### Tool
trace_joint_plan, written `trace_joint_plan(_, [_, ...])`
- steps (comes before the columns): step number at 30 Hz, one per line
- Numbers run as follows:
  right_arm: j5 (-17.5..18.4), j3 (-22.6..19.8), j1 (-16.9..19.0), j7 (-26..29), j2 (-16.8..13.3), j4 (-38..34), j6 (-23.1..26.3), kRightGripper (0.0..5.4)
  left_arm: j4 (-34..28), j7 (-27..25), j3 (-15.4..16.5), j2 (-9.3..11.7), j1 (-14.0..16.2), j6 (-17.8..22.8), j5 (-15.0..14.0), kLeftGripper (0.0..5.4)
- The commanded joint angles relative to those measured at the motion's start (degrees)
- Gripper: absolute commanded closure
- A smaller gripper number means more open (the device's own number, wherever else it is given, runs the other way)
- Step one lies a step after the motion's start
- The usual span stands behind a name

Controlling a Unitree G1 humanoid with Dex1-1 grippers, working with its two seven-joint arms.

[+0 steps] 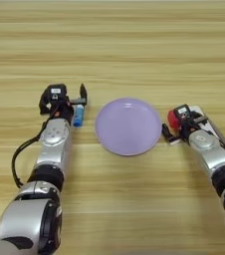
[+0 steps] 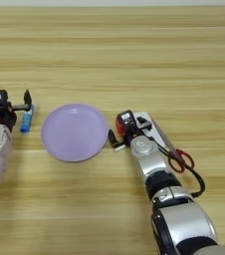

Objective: Move the objects on the table

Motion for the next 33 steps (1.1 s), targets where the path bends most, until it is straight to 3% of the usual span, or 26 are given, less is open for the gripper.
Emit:
trace_joint_plan(1, [0.7, -0.5, -1.7, 0.0, 0.1, 1.1, -0.4, 0.0, 0.5, -0.1, 0.1, 0.0, -0.8, -0.2, -0.1, 0.05])
trace_joint_plan(8, [0.7, -0.5, -2.0, -0.1, 0.1, 1.7, -0.8, 0.0, 0.5, -0.2, 0.1, 0.0, -0.8, -0.2, -0.1, 0.05])
trace_joint_plan(33, [1.1, -0.6, -2.8, -0.1, 0.1, 3.3, -1.6, 2.86, 1.1, 0.0, -0.2, -0.1, -1.1, 0.1, 0.1, 0.0])
